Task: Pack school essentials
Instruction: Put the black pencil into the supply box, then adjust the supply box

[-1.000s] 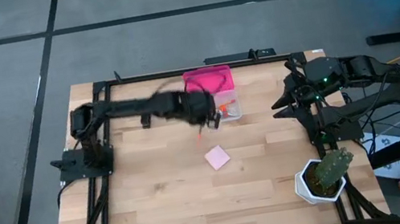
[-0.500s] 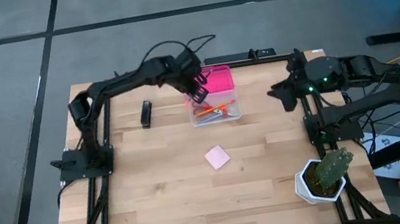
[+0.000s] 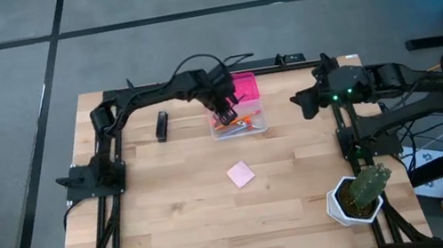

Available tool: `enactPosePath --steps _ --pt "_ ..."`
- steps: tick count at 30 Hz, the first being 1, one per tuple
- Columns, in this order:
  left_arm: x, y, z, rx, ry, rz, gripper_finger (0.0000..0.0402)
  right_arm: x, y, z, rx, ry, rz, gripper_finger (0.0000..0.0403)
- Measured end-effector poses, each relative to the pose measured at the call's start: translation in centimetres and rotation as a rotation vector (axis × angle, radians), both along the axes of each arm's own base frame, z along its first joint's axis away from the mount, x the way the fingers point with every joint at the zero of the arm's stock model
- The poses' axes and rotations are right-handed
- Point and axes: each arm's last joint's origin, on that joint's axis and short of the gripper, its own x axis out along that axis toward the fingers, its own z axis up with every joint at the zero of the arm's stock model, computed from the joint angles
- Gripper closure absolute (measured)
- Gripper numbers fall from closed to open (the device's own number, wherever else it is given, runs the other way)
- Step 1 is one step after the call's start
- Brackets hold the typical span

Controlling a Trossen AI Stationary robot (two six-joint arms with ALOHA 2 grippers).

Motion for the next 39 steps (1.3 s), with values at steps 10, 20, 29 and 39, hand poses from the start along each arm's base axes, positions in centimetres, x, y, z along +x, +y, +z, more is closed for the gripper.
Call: enactPosePath --steps 10,20,29,39 --pt "1.6 -2.2 -0.4 0.058 -0.023 -0.021 0.0401 2.7 -0.1 -1.2 0.031 0.060 -0.023 0.0234" --pt "1.8 -2.0 -0.3 0.079 -0.043 -0.039 0.0390 3.1 -0.1 -1.3 0.036 0.053 -0.016 0.0234" --pt "1.8 -2.1 -0.3 0.075 -0.044 -0.029 0.0360 3.2 -0.1 -1.3 0.053 0.053 0.004 0.0234" --pt "1.4 -1.8 -0.5 0.070 -0.005 0.029 0.0335 3.2 0.0 -1.4 0.065 0.054 0.019 0.0234"
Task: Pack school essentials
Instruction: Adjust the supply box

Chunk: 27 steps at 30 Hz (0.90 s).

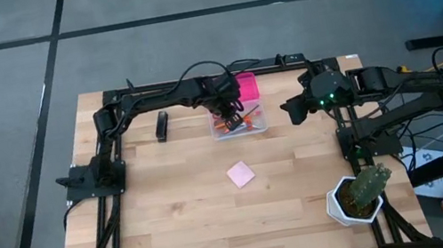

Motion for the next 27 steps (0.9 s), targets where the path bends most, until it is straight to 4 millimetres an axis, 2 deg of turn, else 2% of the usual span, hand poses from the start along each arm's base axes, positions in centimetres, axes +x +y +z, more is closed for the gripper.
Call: enactPosePath --steps 14,17,22,27 --pt "-0.2 0.8 0.2 0.027 -0.013 0.010 0.0322 0.0 0.0 0.0 -0.004 0.003 0.003 0.0234" --pt "-1.5 1.2 1.0 0.012 0.038 0.026 0.0322 0.0 0.1 0.0 -0.004 0.004 0.009 0.0234" --pt "-4.8 2.4 2.2 -0.036 0.187 0.147 0.0322 0.0 0.3 0.0 -0.003 0.005 0.022 0.0234" --pt "-8.4 3.3 3.9 0.020 0.368 0.245 0.0325 0.0 0.3 0.0 -0.004 0.005 0.022 0.0234"
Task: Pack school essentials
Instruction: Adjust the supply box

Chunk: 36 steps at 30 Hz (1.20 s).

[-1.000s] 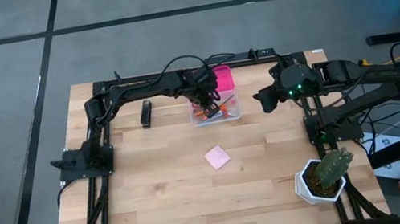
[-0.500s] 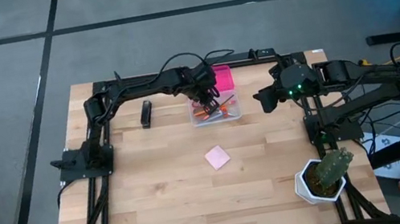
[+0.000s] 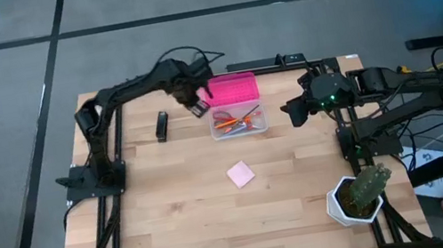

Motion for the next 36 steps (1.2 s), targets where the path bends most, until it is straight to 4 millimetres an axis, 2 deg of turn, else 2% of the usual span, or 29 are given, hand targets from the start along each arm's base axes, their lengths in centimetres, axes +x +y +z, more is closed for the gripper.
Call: enactPosePath --steps 4,10,18,24,28,33,36 --pt "-2.8 0.2 1.8 0.022 0.101 0.063 0.0322 0.0 0.0 0.0 0.000 0.000 0.000 0.0234" --pt "-5.8 0.1 4.9 0.042 0.054 0.108 0.0322 0.0 0.0 0.0 0.000 -0.001 0.000 0.0234" --pt "-9.8 -1.7 9.1 0.075 -0.023 0.167 0.0325 0.0 0.0 0.0 0.000 -0.002 -0.001 0.0234" --pt "-11.7 -3.2 10.8 0.073 -0.068 0.230 0.0326 0.3 -0.1 -0.2 0.000 -0.003 -0.058 0.0234" --pt "-12.3 -3.6 11.3 0.080 -0.089 0.245 0.0326 2.4 -0.3 -1.7 -0.018 0.083 -0.094 0.0234" --pt "-12.4 -3.7 11.4 0.081 -0.093 0.251 0.0326 6.1 -1.0 -5.3 -0.028 0.255 -0.143 0.0234" --pt "-12.4 -3.8 11.4 0.079 -0.090 0.249 0.0326 7.7 -2.1 -7.5 -0.049 0.349 -0.202 0.0234"
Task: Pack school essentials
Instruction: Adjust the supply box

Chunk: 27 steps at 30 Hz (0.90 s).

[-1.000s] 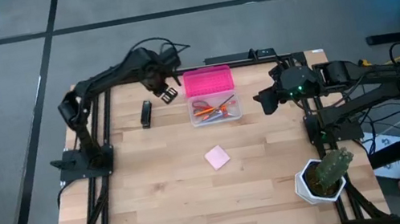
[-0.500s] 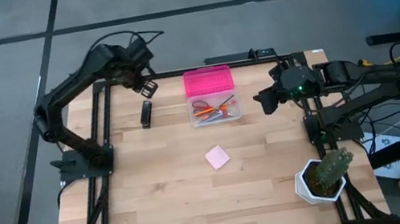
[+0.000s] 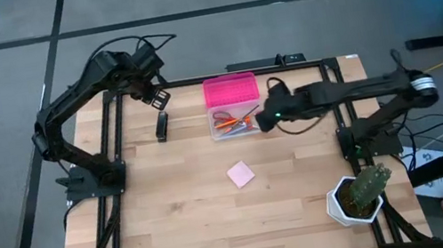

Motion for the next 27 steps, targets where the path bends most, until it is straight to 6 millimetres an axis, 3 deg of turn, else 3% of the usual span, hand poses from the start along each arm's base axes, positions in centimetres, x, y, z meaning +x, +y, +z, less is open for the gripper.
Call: enactPosePath --steps 6,12,19,27 --pt "0.3 -0.5 0.0 -0.004 0.006 -0.023 0.0326 1.0 -4.2 -3.7 0.056 0.188 -0.121 0.0234" --pt "0.6 -1.1 0.0 -0.003 0.007 -0.051 0.0326 1.7 -7.7 -7.0 0.123 0.300 -0.115 0.0234" --pt "0.7 -1.2 0.0 -0.003 0.006 -0.057 0.0326 3.0 -9.2 -8.1 0.093 0.236 -0.117 0.0234" --pt "0.7 -1.2 0.0 -0.002 0.007 -0.057 0.0326 3.1 -10.2 -10.2 0.100 0.322 -0.126 0.0234"
